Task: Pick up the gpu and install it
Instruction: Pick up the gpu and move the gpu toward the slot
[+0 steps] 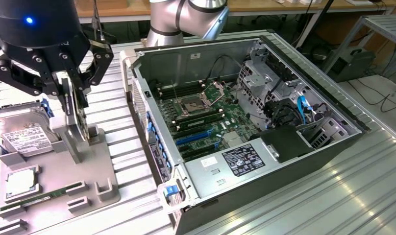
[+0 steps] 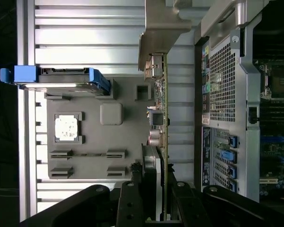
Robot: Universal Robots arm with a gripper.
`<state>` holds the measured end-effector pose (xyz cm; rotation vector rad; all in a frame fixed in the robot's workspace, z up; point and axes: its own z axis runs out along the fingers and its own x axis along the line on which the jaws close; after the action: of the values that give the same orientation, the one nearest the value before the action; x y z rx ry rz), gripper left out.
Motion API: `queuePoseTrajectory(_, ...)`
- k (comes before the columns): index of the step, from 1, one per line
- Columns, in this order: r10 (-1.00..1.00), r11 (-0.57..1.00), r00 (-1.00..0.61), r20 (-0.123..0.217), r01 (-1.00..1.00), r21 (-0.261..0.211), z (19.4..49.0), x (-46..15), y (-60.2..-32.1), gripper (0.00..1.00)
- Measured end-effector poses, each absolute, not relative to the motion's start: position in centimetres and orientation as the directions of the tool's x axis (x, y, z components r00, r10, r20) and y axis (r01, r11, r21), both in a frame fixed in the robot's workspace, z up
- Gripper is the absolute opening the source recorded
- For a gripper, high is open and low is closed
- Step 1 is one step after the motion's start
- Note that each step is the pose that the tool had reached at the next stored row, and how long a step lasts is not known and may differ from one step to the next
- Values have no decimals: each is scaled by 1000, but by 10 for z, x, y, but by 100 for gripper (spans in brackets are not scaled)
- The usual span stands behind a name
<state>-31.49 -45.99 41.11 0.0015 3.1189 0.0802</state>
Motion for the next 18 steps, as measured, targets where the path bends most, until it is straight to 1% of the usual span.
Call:
queuePoseTrajectory(10,2,999,-1000,-22,0,51,430,-315,-460,28)
queuePoseTrajectory(18,2,999,-1000,-22,0,51,438,-315,-460,28)
